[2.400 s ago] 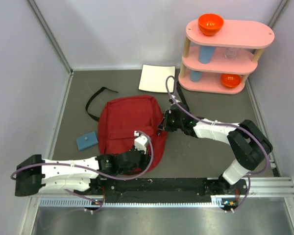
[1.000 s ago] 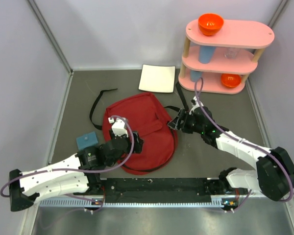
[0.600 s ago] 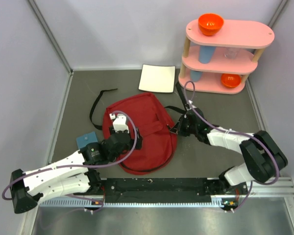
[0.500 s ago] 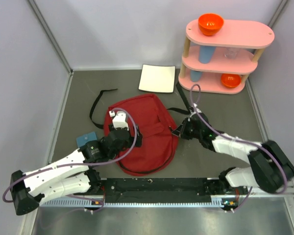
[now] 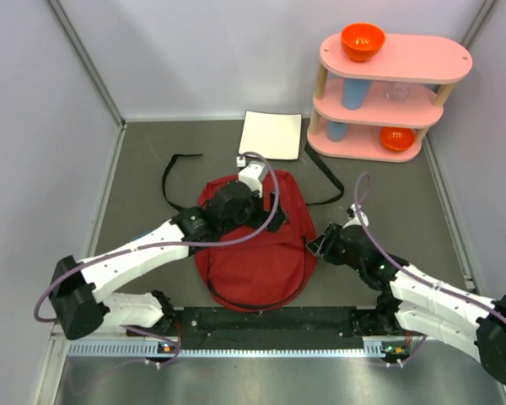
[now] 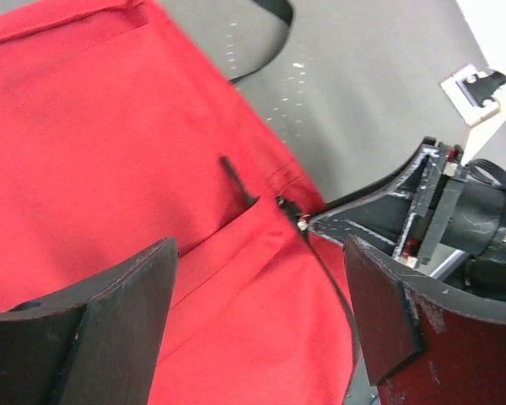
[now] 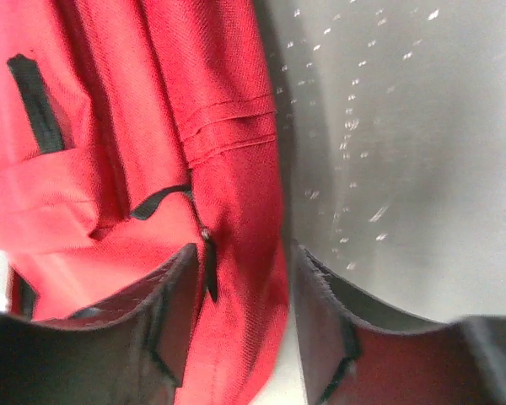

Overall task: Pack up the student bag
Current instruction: Unzip the student bag at the center of the board.

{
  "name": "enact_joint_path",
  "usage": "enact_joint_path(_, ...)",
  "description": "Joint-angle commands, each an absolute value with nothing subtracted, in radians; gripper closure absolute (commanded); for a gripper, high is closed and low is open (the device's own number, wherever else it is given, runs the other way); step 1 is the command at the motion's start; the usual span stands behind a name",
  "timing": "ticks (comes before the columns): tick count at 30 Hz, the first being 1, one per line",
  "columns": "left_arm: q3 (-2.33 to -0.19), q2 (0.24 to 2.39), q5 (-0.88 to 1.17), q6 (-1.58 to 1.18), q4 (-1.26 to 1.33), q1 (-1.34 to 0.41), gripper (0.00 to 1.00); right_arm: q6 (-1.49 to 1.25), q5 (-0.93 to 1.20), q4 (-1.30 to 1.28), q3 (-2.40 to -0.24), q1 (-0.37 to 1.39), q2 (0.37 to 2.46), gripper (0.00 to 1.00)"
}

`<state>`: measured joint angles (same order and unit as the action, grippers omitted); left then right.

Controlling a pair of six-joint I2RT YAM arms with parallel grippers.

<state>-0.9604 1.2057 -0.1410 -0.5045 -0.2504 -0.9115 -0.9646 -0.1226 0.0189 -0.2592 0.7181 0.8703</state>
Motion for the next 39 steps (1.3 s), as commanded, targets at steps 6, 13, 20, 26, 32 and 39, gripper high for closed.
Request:
enact_joint_path(6, -1.071, 1.377, -0.037, -0.511, -0.198, -0.933, 0.17, -0.882, -0.25, -0.193, -0.403, 0.623, 0.73, 0.35)
enact_joint_path(13, -1.153, 1.505, -0.11, -0.583, -0.236, -0.953, 0.26, -0.833, -0.17, -0.203, -0.509, 0.474, 0.888, 0.36)
enact_joint_path(20, -1.253, 1.635, -0.187, -0.6, -0.285, -0.959, 0.37, -0.845, -0.104, -0.166, -0.506, 0.468, 0.905, 0.37)
enact_joint_path(26, -1.338, 1.729, -0.285, -0.607, -0.38, -0.959, 0.42, -0.848, -0.086, -0.164, -0.469, 0.468, 0.841, 0.37)
enact_joint_path(32, -1.394, 1.795, -0.307, -0.611, -0.443, -0.959, 0.51, -0.857, -0.077, -0.169, -0.446, 0.469, 0.818, 0.37)
enact_joint_path(39, -1.42, 1.825, -0.302, -0.614, -0.466, -0.96, 0.66, -0.857, -0.078, -0.164, -0.445, 0.468, 0.819, 0.37)
